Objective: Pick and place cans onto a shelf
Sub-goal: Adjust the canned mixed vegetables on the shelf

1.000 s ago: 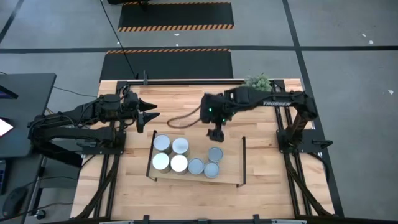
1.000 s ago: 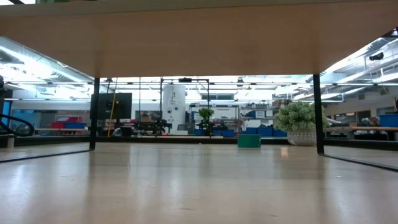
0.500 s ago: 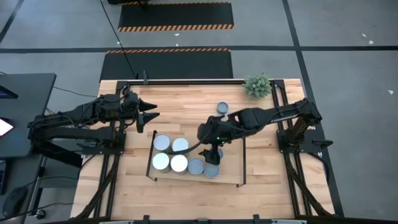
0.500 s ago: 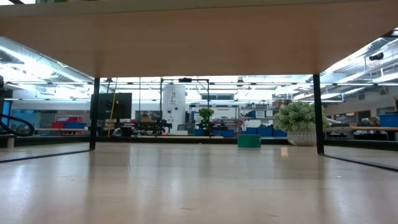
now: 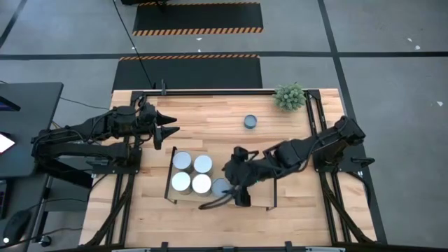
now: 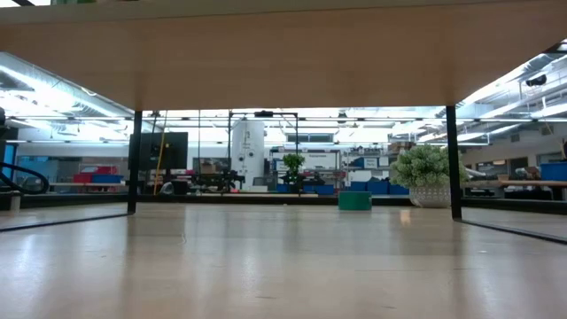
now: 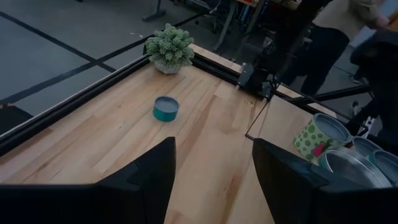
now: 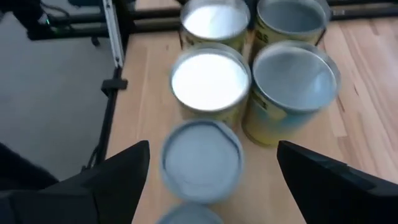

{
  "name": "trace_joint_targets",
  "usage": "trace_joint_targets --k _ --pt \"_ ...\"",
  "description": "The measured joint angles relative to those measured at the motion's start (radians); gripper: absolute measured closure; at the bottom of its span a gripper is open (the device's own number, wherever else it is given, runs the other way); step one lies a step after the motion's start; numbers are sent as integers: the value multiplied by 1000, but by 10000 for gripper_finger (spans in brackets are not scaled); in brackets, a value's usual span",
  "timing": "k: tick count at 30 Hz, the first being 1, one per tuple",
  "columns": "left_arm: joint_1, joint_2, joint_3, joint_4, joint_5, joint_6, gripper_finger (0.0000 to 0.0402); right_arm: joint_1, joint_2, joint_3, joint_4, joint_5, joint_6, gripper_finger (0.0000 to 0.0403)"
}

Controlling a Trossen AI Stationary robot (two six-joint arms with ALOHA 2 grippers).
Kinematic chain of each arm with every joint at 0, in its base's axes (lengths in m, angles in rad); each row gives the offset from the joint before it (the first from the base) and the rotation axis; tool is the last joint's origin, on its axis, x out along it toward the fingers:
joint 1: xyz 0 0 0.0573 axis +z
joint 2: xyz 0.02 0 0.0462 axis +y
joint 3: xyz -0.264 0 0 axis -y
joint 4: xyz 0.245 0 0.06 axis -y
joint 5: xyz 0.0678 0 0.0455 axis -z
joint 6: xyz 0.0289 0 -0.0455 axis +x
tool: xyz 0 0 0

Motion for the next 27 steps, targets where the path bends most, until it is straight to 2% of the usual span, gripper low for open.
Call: trace_joint_targets --k 5,13,27 --pt "0 0 0 -6 0 0 182 29 2 -64 131 80 -3 28" --pt "0 0 0 -33 0 0 182 44 2 -192 258 82 52 6" --pt "0 0 0 -46 0 -1 182 44 2 -212 246 96 9 3"
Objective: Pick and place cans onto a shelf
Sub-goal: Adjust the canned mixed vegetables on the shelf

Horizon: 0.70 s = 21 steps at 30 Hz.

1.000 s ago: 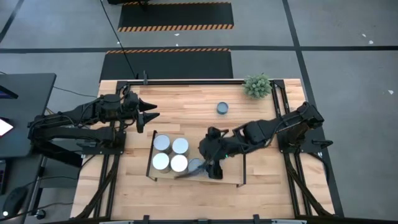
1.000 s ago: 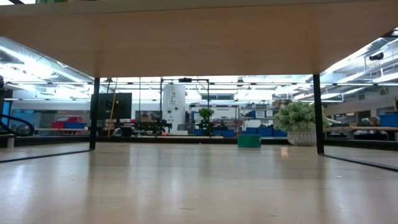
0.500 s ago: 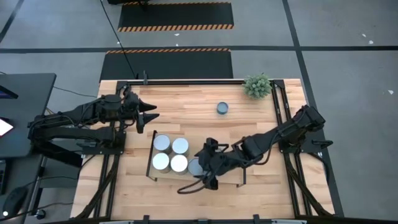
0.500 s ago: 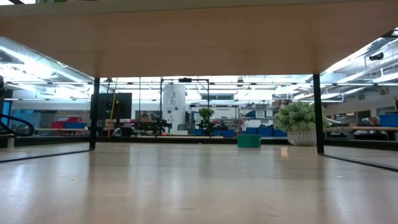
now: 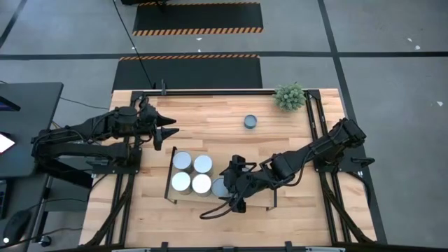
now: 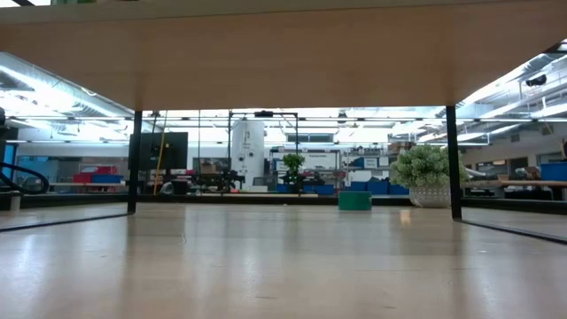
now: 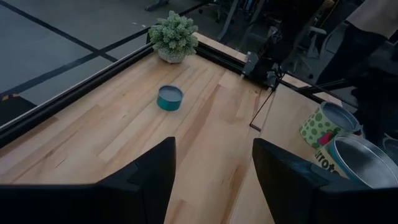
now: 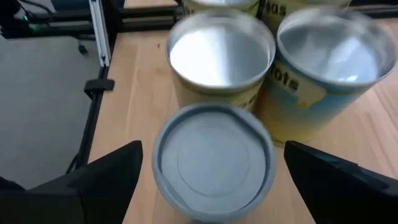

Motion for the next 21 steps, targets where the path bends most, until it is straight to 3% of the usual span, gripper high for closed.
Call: trace_joint_targets --k 13,21 --pt "0 0 0 1 0 1 182 -10 0 -51 27 0 0 5" --pt "0 0 0 1 0 1 182 -29 0 -51 27 -46 -19 44"
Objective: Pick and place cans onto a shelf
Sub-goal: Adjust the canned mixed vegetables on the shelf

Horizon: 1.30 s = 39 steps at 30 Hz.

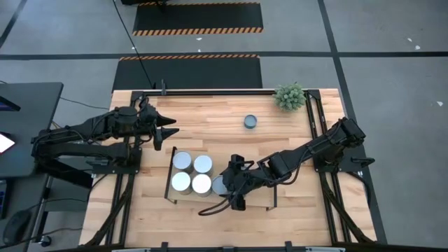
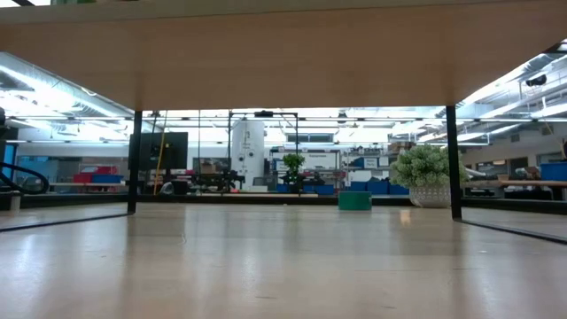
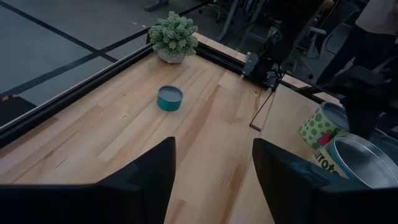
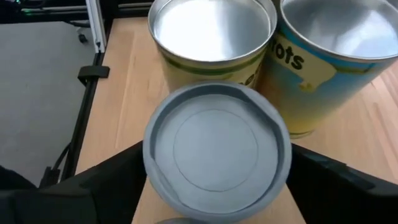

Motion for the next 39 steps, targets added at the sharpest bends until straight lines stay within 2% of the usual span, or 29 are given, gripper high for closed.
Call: trace_joint_targets --k 6,11,19,29,34,39 --pt "0 0 0 0 0 0 182 -2 0 0 0 0 -5 86" --pt "0 0 0 0 0 1 182 -13 0 0 0 0 -9 105" --pt "0 0 0 0 0 0 182 -28 -3 1 -8 0 -26 104" --pt "0 0 0 1 0 0 182 -48 -12 70 -91 -3 -69 106" --pt "0 0 0 2 0 -1 182 -53 -39 97 -189 -1 -71 106" --pt "0 0 0 5 0 0 182 -56 -106 98 -207 19 -60 107"
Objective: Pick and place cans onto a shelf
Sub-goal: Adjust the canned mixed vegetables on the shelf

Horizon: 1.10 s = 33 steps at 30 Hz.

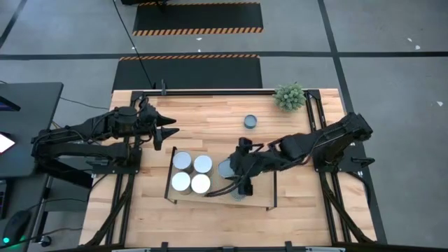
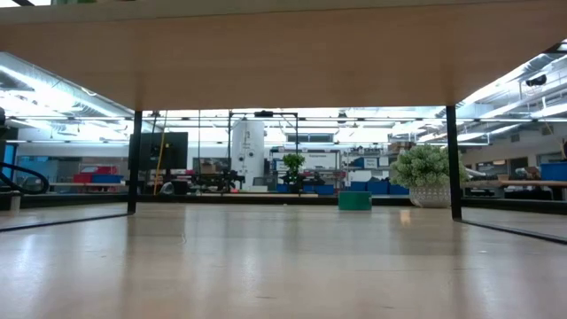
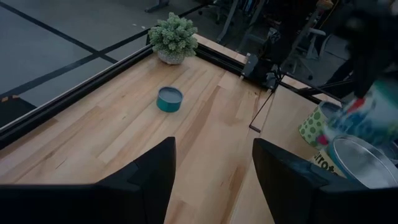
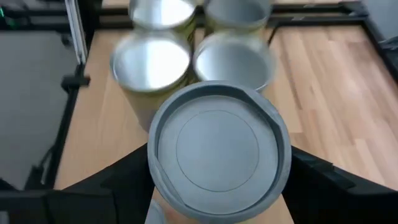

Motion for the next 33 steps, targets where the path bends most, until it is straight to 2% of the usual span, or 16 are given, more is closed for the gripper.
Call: trace_joint_targets --k 6,19,30,33 --pt "0 0 0 0 0 0 182 10 -96 1 -42 55 53 106" --pt "0 0 0 1 0 0 182 123 -254 -22 -327 1 277 105" --pt "0 0 0 8 0 -1 182 162 -248 -196 -332 13 368 104" --pt "0 0 0 8 0 0 182 159 -248 -242 -267 39 345 104"
